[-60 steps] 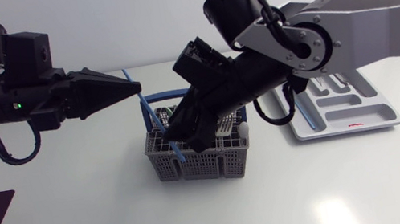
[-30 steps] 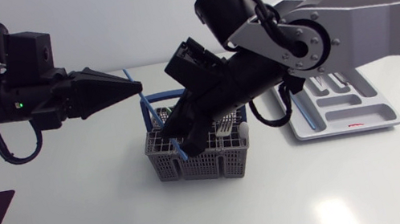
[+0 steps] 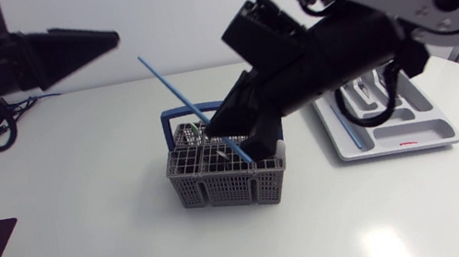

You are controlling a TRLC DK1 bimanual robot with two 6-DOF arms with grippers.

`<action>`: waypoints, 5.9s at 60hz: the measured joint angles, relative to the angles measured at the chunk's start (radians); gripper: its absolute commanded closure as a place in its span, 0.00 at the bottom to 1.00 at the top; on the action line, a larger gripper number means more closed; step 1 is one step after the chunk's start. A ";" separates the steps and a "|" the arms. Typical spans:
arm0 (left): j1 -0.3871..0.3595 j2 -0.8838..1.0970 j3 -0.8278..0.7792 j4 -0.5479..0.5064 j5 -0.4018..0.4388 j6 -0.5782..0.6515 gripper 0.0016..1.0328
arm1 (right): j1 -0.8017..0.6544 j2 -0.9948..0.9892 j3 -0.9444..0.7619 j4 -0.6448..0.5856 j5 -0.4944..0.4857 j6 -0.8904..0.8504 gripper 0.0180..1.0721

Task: Unload the cutlery basket into the drawer organizer.

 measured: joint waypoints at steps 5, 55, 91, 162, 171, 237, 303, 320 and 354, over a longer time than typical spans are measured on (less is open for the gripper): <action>0.061 -0.001 0.000 0.272 -0.035 -0.230 0.08 | -0.044 -0.060 -0.008 -0.024 -0.001 -0.007 0.94; -0.151 0.019 0.011 -0.129 -0.354 0.065 0.15 | -0.755 -0.130 -0.206 -0.074 -0.222 -0.239 0.94; -0.420 0.095 0.053 -0.385 -0.769 0.349 0.15 | -0.813 0.125 -0.157 0.069 -0.111 -0.159 0.94; -0.727 0.185 0.185 -0.680 -0.988 0.717 0.21 | -0.779 0.463 -0.042 0.121 0.094 -0.015 0.05; -0.727 0.222 0.185 -0.676 -0.952 0.731 0.27 | -0.797 0.362 -0.119 0.140 0.070 -0.056 0.05; -0.695 0.223 0.151 -0.511 -0.850 0.523 0.97 | -0.824 0.246 -0.285 0.192 0.044 -0.138 0.05; -0.735 -0.025 -0.127 -0.215 -0.975 0.122 0.97 | -0.821 0.175 -0.316 0.187 0.044 -0.138 0.05; -0.762 -0.117 -0.176 -0.179 -1.023 0.098 0.97 | -0.789 0.175 -0.316 0.188 0.045 -0.136 0.05; -0.827 -0.249 -0.269 -0.145 -1.081 0.098 0.97 | -0.751 0.170 -0.316 0.188 0.050 -0.106 0.05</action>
